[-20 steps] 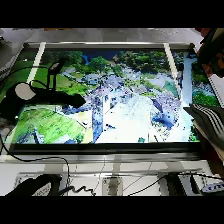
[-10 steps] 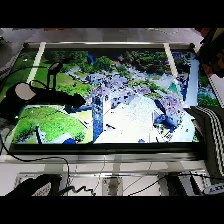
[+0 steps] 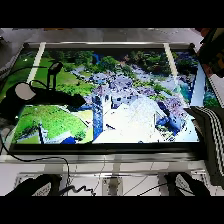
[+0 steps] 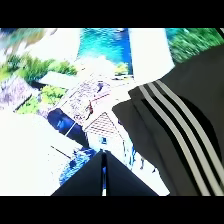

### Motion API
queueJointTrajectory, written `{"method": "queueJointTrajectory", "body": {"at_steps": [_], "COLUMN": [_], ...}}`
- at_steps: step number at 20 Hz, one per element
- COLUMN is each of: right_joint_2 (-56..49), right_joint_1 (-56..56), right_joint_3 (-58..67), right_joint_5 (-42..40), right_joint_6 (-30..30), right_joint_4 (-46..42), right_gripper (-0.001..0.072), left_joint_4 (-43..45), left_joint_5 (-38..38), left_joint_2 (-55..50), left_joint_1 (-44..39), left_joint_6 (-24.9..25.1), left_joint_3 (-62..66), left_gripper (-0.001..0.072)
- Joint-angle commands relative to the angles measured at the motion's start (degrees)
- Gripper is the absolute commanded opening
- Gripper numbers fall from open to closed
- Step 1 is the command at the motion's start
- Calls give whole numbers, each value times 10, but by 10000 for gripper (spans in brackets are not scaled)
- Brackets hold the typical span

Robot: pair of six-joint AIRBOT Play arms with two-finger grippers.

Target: Fold the clothes and pants, and hang the long-sleeved shirts on hangers.

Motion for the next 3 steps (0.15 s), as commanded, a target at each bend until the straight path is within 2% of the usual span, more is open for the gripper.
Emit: {"method": "queueJointTrajectory", "body": {"at_steps": [1,3], "right_joint_2": [-24,-38], "right_joint_1": [155,180], "right_joint_3": [-1,-1], "right_joint_5": [-20,-18], "right_joint_6": [-28,-28], "right_joint_4": [-114,-78], "right_gripper": [25,26], "left_joint_4": [0,0], "left_joint_5": [0,0], "left_joint_2": [0,0], "left_joint_1": [0,0], "left_joint_6": [0,0], "left_joint_3": [0,0], "left_gripper": [691,692]}}
